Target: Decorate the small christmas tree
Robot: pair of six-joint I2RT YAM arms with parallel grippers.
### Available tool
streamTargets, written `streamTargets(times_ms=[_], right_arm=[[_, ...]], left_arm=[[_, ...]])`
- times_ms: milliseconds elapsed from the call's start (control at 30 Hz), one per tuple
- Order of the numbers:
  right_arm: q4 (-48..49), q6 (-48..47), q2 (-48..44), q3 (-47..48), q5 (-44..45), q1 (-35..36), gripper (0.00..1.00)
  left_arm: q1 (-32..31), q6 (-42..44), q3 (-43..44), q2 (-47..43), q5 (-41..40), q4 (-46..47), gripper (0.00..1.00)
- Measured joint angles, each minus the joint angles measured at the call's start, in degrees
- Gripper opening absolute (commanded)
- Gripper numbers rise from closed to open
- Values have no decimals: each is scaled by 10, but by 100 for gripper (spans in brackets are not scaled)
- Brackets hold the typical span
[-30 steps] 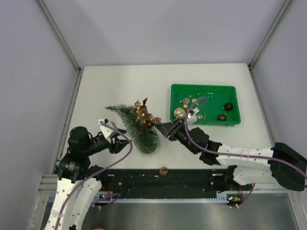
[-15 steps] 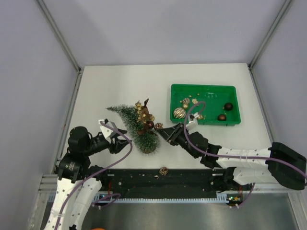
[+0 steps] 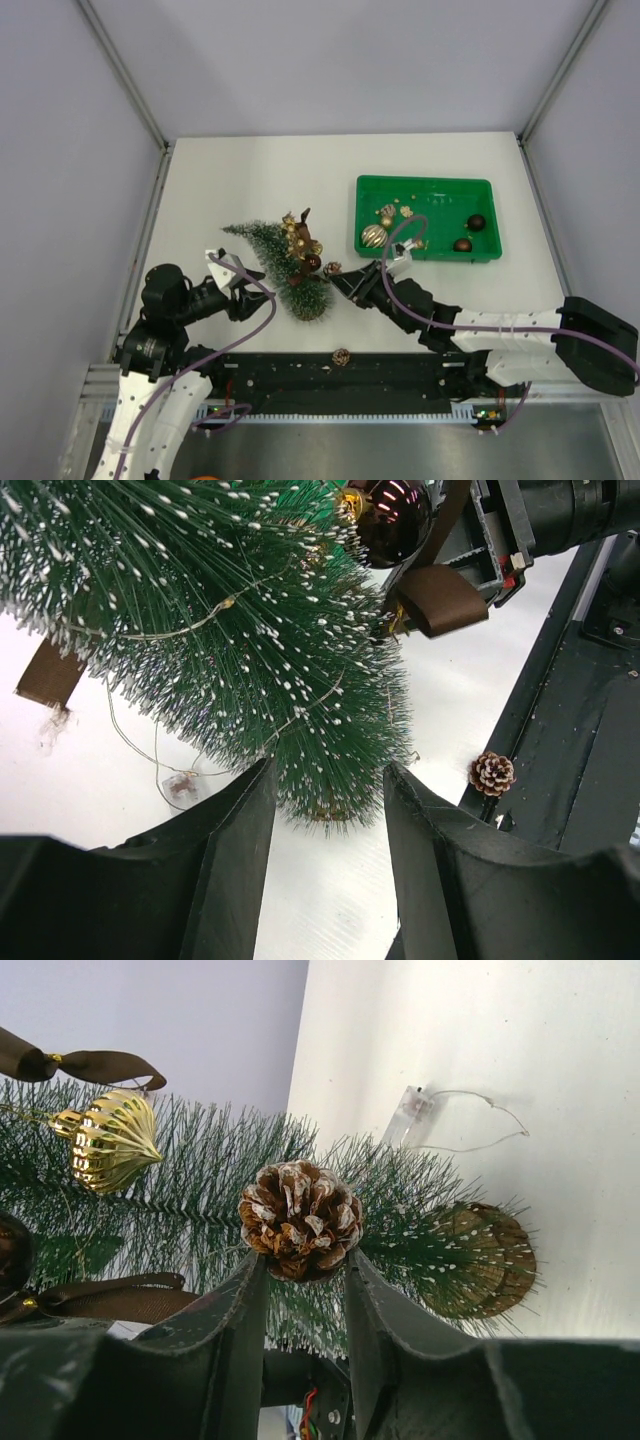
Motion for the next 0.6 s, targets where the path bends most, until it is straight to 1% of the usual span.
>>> streamTargets(times_ms=[100, 300, 600], right_arm=[[-6, 3, -6, -5, 0, 0, 36], [-4, 7, -7, -7, -1, 0, 40], [-4, 10, -7, -7, -6, 3, 42]], left_arm=[[0, 0, 0, 0, 0, 0, 52], [0, -2, 0, 0, 0, 0, 52], [0, -2, 0, 0, 0, 0, 52]])
